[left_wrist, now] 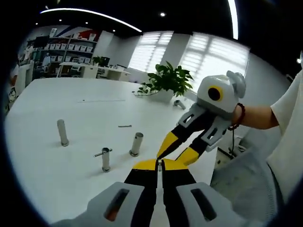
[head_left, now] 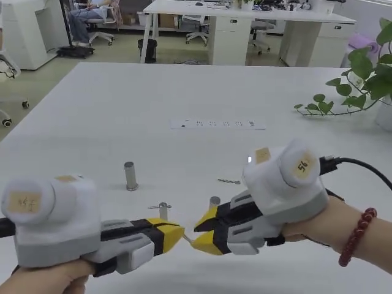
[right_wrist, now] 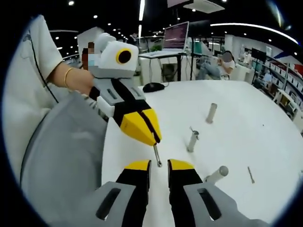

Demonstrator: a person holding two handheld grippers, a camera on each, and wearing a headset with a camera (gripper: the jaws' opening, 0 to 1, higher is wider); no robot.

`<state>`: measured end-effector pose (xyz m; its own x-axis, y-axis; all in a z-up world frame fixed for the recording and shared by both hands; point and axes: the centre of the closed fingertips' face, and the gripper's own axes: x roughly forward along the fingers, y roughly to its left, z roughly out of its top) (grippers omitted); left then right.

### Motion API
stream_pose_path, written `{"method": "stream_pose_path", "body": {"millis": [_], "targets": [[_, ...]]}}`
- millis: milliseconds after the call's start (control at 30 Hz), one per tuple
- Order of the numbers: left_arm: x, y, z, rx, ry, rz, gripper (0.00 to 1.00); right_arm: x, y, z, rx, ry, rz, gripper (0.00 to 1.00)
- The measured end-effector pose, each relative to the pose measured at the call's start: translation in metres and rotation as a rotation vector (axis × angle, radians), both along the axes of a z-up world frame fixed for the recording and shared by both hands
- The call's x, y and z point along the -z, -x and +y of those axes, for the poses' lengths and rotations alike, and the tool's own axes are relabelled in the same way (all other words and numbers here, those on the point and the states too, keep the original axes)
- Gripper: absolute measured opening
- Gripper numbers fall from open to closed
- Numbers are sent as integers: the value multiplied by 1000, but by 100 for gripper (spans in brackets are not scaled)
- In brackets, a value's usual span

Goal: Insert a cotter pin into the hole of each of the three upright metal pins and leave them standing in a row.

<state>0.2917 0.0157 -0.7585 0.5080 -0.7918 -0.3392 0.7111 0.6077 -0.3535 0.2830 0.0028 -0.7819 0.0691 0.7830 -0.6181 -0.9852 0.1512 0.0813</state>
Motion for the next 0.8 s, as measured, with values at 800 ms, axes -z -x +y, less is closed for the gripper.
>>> {"method": "stream_pose_path", "body": {"millis": [800], "targets": [[-9, 26, -21, 221, -12, -110, 0, 1, 28, -12, -173, -91, 156, 14]]}}
